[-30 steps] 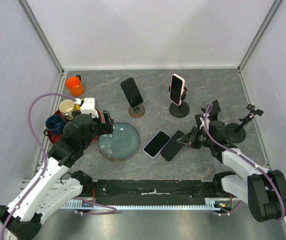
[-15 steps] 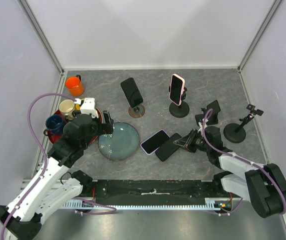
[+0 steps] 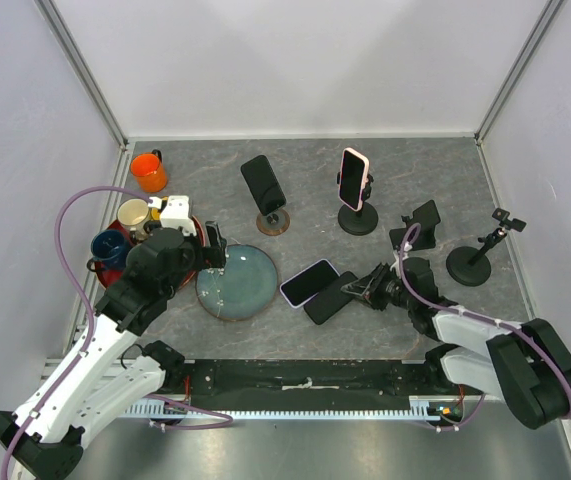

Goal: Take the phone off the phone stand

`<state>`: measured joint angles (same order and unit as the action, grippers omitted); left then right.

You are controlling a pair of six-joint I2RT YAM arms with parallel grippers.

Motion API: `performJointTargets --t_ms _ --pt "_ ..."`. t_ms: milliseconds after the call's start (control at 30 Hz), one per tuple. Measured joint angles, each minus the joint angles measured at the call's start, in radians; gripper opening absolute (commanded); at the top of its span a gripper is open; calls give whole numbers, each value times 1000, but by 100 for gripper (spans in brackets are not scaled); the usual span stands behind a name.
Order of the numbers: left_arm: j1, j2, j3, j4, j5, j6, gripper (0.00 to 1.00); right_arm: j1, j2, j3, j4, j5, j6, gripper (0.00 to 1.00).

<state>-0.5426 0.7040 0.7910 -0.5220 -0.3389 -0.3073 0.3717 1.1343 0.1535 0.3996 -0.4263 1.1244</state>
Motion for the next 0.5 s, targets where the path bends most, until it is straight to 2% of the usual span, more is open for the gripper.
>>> performJointTargets --t_ms 300,500 --pt "3 0 0 0 0 0 97 41 58 -21 8 32 9 57" --pt "3 0 0 0 0 0 97 58 69 -10 31 23 5 67"
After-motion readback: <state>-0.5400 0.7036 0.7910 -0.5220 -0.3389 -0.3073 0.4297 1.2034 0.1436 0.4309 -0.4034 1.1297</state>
